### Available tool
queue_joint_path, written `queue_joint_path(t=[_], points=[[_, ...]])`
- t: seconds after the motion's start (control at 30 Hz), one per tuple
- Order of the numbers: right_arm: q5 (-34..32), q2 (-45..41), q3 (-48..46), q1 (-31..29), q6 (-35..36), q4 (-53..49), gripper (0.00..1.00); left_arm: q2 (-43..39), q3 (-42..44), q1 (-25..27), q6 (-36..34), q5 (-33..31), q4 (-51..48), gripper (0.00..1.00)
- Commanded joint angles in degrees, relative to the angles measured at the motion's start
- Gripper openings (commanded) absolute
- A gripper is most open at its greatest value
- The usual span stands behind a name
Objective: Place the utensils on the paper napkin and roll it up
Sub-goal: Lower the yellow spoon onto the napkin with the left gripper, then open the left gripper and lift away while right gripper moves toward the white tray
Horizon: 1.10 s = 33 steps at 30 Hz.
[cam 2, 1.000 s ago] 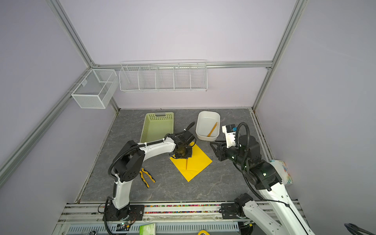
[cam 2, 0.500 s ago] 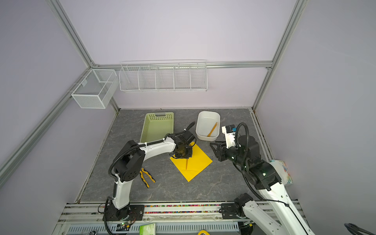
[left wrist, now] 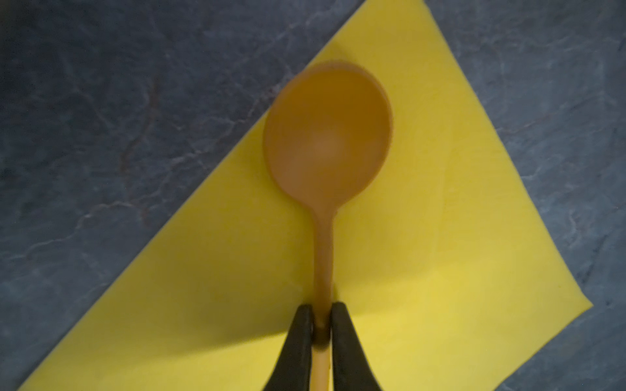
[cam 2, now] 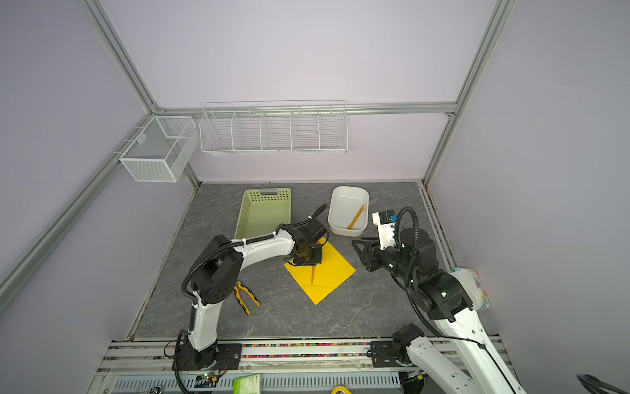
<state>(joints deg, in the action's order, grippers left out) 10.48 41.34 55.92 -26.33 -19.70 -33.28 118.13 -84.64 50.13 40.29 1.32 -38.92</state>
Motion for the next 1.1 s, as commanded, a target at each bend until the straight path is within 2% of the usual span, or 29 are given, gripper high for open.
queue_joint_path(t=[0.0,0.27,0.43,0.6,0.8,1.07], points=[[-0.1,-0.9,-0.7,0.2,0.5,-0.6,0.39,-0.8,-0.5,-0.3,1.0,-0.7,-0.5,0.12],[-0.3,-1.4,-0.7,0.3,0.4,-0.9,0.39,-1.4,0.2,-0.3,1.5,-0.9,-0.2,0.10],[-0.2,-1.4,-0.6,0.3,0.2,-0.9,0.39,-2.2,0.4,-0.3,1.7,-1.1,-0.3,0.18],[-0.3,-1.3,-0.6,0.3,0.1,-0.8,0.39,-4.0,0.4,-0.3,1.6,-1.1,-0.6,0.20],[-0.4,0.8,-0.6,0.3,-0.1,0.1,0.39,-8.5,1.2,-0.4,1.5,-1.9,-1.3,0.21],[-2.1,8.6,1.6,0.3,-1.4,0.6,0.39,-18.3,5.0,-2.5,-0.6,-2.1,-0.7,0.20]])
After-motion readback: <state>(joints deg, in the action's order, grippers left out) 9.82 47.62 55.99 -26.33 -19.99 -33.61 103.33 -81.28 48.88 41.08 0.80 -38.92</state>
